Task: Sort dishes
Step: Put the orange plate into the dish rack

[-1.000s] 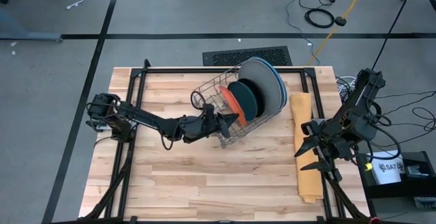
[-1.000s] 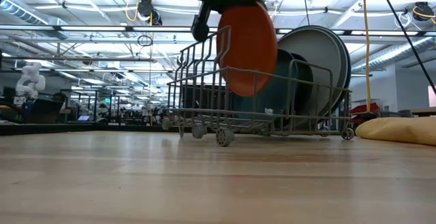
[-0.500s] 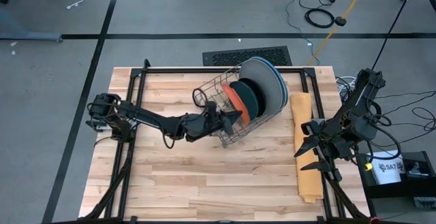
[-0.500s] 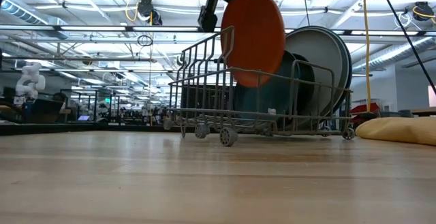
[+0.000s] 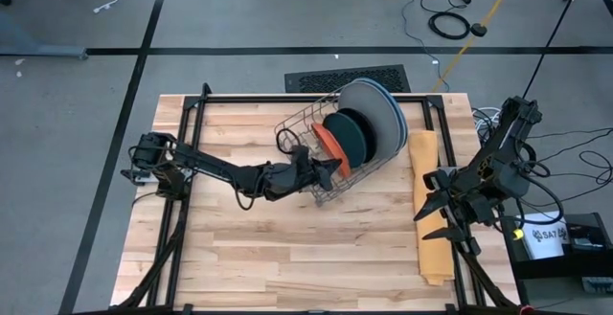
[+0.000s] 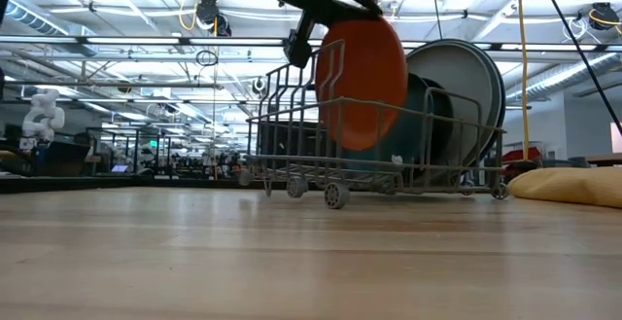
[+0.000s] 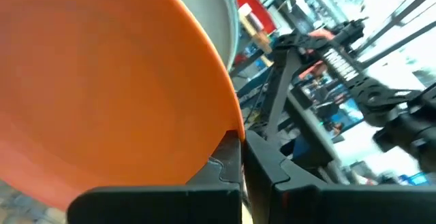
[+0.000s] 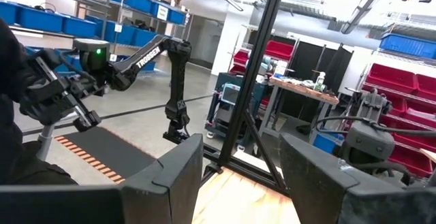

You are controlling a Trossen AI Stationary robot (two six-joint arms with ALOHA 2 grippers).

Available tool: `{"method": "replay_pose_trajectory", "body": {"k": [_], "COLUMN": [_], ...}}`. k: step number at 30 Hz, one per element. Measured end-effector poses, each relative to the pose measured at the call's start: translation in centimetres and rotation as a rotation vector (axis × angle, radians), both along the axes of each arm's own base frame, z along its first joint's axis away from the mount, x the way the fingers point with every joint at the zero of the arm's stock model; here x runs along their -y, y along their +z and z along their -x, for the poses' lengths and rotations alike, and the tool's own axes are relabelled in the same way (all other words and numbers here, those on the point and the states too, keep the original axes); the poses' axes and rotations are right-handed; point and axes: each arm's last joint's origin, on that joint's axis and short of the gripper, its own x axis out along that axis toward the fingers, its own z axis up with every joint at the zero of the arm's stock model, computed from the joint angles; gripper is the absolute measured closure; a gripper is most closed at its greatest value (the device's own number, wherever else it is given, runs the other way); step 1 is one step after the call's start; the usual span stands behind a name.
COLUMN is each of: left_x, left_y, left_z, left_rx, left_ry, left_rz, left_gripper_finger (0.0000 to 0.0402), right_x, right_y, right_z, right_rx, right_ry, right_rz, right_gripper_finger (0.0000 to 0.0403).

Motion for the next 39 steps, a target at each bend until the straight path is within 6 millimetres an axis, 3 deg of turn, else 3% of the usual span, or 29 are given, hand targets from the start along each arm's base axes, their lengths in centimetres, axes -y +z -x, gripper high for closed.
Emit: {"method": "replay_pose_trajectory", "body": {"k": [8, 14, 23, 39], "left_x": [0.0, 0.0, -0.2, -1.1], "left_y": [1.6, 1.7, 4.3, -0.3], "left_z": [0.0, 0.1, -0.6, -2.6], "left_rx": [0.137, 0.144, 0.160, -0.025], "left_ry": [-0.002, -0.001, 0.005, 0.002], "left_rz": [-0.043, -0.045, -0.153, -0.208], "left_gripper_finger": [0.0402, 0.0402, 0.0402, 0.0402], "right_x": [0.0, 0.0, 0.0, 0.0], "right_y": [0.1, 0.1, 0.1, 0.1], "right_z": [0.0, 0.0, 0.0, 0.0], "right_rx": [0.005, 0.004, 0.006, 0.004], "right_ry": [0.000, 0.000, -0.001, 0.000], "right_rz": [-0.007, -0.006, -0.003, -0.006], "right_gripper_finger": [0.0218, 0.0218, 0.0218, 0.0218]}}
